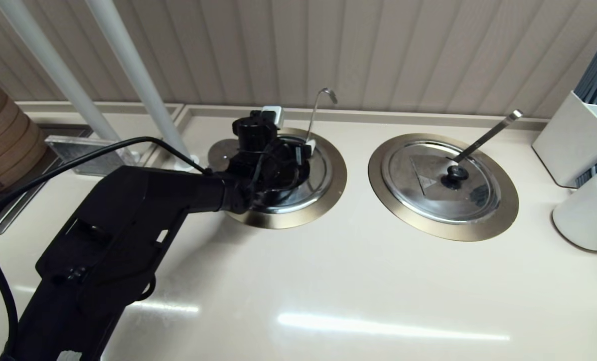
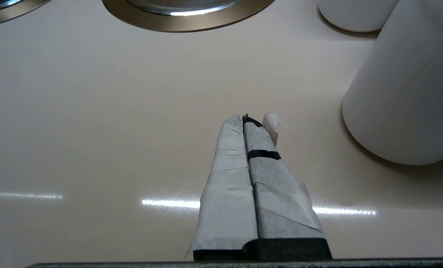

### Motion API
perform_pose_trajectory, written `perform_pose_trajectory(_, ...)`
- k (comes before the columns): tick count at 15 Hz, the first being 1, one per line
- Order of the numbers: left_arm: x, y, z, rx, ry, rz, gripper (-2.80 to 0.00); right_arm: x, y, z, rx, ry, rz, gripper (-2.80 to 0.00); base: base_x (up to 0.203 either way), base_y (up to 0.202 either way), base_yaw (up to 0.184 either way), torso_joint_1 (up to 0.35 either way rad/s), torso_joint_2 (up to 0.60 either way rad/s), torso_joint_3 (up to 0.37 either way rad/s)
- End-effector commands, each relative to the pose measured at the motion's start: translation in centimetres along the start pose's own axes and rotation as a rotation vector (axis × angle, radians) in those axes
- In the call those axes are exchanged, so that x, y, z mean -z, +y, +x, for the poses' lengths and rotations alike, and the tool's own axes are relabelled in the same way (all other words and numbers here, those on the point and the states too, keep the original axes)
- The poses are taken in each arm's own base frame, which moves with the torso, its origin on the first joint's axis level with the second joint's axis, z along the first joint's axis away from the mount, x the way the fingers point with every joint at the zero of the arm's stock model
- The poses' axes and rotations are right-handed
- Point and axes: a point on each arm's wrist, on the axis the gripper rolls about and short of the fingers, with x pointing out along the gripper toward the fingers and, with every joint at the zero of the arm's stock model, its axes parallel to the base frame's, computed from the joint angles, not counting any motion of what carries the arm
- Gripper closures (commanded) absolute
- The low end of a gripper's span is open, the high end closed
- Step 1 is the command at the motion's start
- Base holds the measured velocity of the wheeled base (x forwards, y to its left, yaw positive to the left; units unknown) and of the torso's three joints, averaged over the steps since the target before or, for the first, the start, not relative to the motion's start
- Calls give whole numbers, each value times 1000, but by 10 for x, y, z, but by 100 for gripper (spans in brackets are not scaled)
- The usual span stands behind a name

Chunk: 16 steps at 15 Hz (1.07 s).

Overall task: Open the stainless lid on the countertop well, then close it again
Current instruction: Stir with a spoon

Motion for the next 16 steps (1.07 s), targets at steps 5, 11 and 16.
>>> perform_pose_trajectory(5, -2, 13, 1, -23, -7, 2, -280, 1, 0, 0, 0, 4, 0, 0, 0, 0, 0, 0, 0, 0)
perform_pose_trajectory(11, -3, 15, -1, -31, -6, 2, -280, 1, 0, 0, 1, 4, 0, 0, 0, 0, 0, 0, 0, 0)
perform_pose_trajectory(16, -11, 10, -13, -21, 14, 2, -280, 1, 0, 0, 0, 4, 0, 0, 0, 0, 0, 0, 0, 0)
